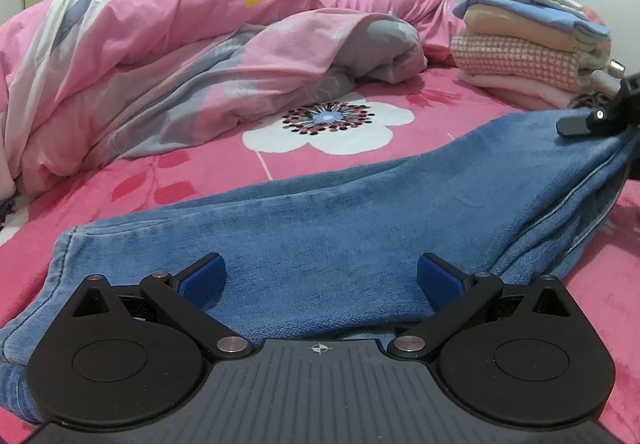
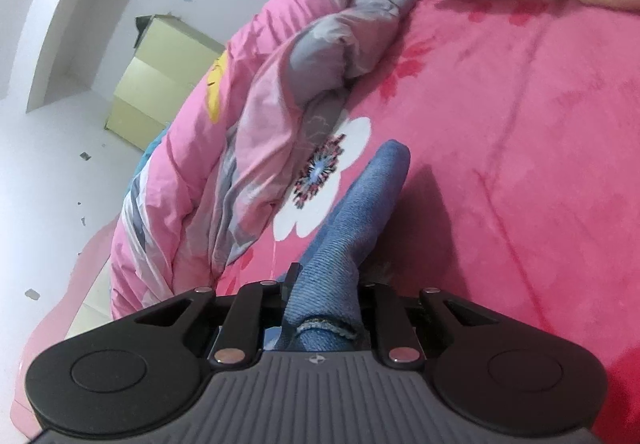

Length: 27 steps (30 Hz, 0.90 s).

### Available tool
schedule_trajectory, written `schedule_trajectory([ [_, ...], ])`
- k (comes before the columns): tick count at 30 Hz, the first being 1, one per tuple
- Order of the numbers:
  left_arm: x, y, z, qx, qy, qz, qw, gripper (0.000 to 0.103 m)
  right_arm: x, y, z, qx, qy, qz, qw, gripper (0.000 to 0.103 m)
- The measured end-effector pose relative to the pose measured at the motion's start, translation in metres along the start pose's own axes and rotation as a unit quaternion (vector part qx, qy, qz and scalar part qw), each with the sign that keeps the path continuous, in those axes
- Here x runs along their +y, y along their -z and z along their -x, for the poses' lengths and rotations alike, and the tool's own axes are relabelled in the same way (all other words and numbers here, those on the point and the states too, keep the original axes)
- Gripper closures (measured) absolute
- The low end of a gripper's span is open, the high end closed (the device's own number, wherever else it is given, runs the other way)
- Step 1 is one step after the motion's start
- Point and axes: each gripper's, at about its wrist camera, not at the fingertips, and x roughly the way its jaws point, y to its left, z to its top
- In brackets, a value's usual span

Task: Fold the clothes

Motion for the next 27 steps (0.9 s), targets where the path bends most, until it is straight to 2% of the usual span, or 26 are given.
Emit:
schedule_trajectory([
  [4, -0.002, 0.000, 0.000, -0.002, -0.005, -0.004, 1.0000, 0.000, -0.005, 0.000, -0.001, 0.003, -0.006, -0.001, 1.000, 0.087],
  [8, -0.003, 0.001, 0.000, -0.003, -0.008, -0.006, 0.9999, 0.000, 0.003, 0.000, 0.000, -0.002, -0.012, 0.024, 1.000, 0.086],
  [18, -0.006, 0.002, 0.002, -0.009, -0.019, -0.013, 0.9997, 0.000, 0.046, -0.002, -0.002, -0.023, -0.069, 0.115, 0.991, 0.087],
  [22, -0.003, -0.004, 0.007, -0.005, -0.024, -0.005, 0.9997, 0.000, 0.039, 0.001, 0.004, -0.030, -0.067, 0.122, 0.990, 0.087],
  [27, -0.004, -0.026, 0.005, 0.007, -0.049, -0.013, 0.9987, 0.000, 0.031, 0.007, 0.009, -0.039, -0.080, 0.138, 0.986, 0.087],
])
